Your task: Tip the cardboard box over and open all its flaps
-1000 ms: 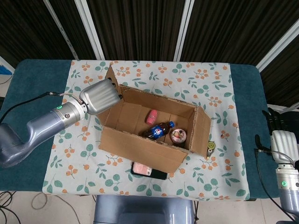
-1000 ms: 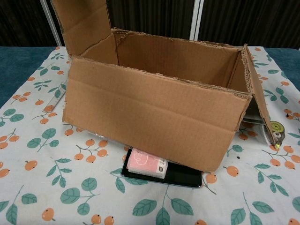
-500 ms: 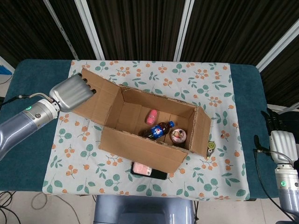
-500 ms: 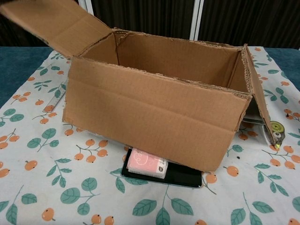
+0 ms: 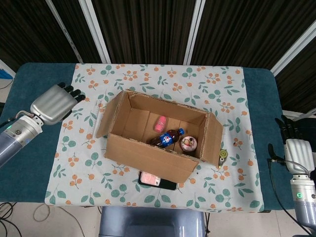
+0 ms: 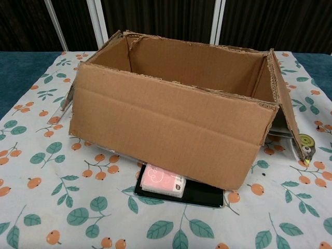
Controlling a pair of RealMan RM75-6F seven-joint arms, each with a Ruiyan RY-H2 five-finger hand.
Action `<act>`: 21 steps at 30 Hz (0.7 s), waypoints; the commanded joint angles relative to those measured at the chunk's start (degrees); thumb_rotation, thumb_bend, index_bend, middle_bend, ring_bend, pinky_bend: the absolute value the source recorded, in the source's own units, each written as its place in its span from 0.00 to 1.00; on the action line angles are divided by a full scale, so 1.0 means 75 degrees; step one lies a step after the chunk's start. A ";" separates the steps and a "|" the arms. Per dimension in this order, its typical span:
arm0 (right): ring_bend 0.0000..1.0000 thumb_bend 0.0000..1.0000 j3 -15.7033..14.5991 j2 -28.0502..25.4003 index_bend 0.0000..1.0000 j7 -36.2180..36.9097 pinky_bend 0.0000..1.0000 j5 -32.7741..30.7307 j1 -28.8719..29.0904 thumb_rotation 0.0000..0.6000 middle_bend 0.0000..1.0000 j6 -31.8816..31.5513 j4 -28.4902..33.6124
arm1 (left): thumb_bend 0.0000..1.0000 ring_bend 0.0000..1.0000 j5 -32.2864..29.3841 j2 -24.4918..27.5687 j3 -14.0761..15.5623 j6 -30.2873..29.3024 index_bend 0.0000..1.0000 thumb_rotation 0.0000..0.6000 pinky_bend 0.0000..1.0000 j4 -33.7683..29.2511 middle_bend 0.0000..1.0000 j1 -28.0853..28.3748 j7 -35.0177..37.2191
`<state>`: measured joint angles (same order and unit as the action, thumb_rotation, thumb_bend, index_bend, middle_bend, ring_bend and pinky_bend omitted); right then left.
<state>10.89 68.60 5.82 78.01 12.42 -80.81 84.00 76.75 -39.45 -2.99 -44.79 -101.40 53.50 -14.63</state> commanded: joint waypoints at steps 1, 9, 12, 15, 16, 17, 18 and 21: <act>0.04 0.47 0.0005 -0.0007 0.09 -0.0007 0.22 0.0000 -0.0005 1.00 0.00 -0.0007 0.0010 | 0.14 0.00 -0.0508 -0.0818 0.0015 -0.1939 0.03 1.00 0.11 -0.0487 0.00 -0.1378 0.0204; 0.04 0.28 -0.0037 -0.0069 0.04 -0.0185 0.22 0.0075 -0.0023 1.00 0.00 -0.0029 0.0074 | 0.07 0.00 -0.0595 -0.1995 0.0355 -0.4719 0.00 1.00 0.05 -0.0912 0.00 -0.3458 0.0308; 0.03 0.26 -0.0160 -0.0118 0.01 -0.0386 0.22 0.0194 -0.0056 1.00 0.00 -0.0027 0.0094 | 0.07 0.00 -0.0476 -0.2476 0.0730 -0.5619 0.00 1.00 0.05 -0.0585 0.00 -0.4428 0.0614; 0.03 0.25 -0.0279 -0.0186 0.00 -0.0578 0.22 0.0342 -0.0098 1.00 0.00 -0.0068 0.0131 | 0.07 0.00 -0.0172 -0.2949 0.0888 -0.6218 0.00 1.00 0.05 0.0020 0.00 -0.4996 0.0882; 0.02 0.25 -0.0308 -0.0208 0.00 -0.0630 0.22 0.0387 -0.0110 1.00 0.00 -0.0086 0.0145 | 0.07 0.00 -0.0121 -0.3094 0.0917 -0.6333 0.00 1.00 0.05 0.0245 0.00 -0.5142 0.0950; 0.02 0.25 -0.0334 -0.0230 0.00 -0.0672 0.22 0.0436 -0.0121 1.00 0.00 -0.0109 0.0155 | 0.07 0.00 -0.0070 -0.3228 0.0941 -0.6432 0.00 1.00 0.04 0.0466 0.00 -0.5273 0.1006; 0.02 0.25 -0.0351 -0.0244 0.00 -0.0702 0.22 0.0468 -0.0128 1.00 0.00 -0.0123 0.0157 | 0.07 0.00 -0.0031 -0.3317 0.0951 -0.6505 0.00 1.00 0.04 0.0620 0.00 -0.5357 0.1038; 0.01 0.24 -0.0410 -0.0286 0.00 -0.0821 0.22 0.0574 -0.0161 1.00 0.00 -0.0189 0.0150 | 0.07 0.00 0.0135 -0.3695 0.0947 -0.6827 0.00 1.00 0.03 0.1259 0.00 -0.5672 0.1178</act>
<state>7.97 66.58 -0.12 82.11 11.33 -82.04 85.12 76.24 -64.21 3.42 -93.39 -95.77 13.60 -7.41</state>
